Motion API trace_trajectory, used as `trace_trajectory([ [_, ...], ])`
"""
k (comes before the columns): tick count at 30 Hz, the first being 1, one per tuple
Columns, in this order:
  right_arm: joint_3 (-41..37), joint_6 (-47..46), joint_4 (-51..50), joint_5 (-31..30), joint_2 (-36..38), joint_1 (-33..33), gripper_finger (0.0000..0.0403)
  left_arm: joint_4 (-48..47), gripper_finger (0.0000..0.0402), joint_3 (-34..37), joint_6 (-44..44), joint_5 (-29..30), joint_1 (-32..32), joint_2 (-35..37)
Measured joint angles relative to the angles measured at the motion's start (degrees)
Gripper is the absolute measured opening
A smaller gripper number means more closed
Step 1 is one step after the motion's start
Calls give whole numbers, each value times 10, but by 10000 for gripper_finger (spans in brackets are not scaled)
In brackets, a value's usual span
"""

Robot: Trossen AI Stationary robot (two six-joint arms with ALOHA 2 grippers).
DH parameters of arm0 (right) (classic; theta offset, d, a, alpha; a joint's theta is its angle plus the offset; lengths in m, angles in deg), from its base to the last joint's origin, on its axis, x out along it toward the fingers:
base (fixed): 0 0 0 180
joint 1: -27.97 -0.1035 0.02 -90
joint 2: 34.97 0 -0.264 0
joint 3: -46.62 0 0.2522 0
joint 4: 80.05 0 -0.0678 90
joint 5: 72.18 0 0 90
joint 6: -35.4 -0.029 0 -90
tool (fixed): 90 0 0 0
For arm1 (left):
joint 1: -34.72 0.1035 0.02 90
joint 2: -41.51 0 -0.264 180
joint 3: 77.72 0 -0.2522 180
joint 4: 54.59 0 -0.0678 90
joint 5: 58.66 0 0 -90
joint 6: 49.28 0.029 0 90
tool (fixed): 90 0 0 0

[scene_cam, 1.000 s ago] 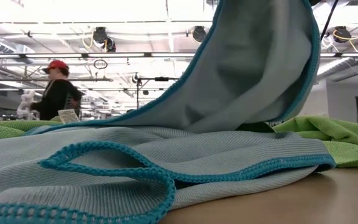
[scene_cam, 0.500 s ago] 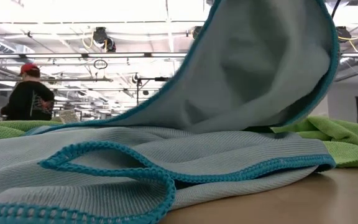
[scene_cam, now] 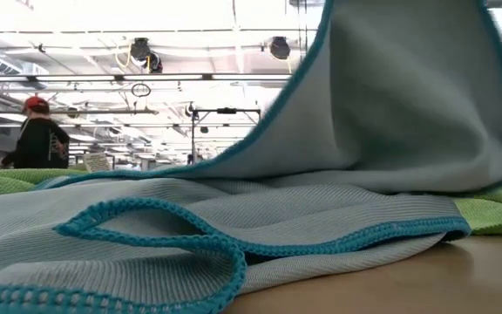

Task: Fold microfiber towels
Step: Fold the top left blue towel

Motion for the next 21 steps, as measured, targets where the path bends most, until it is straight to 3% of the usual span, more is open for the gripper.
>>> trace_trajectory([
  [15, 0, -27, 11, -6, -29, -15, 222, -7, 11, 0, -24, -17, 1, 0],
  [21, 1, 9, 43, -61, -64, -15, 222, -6, 6, 0, -22, -16, 4, 0],
])
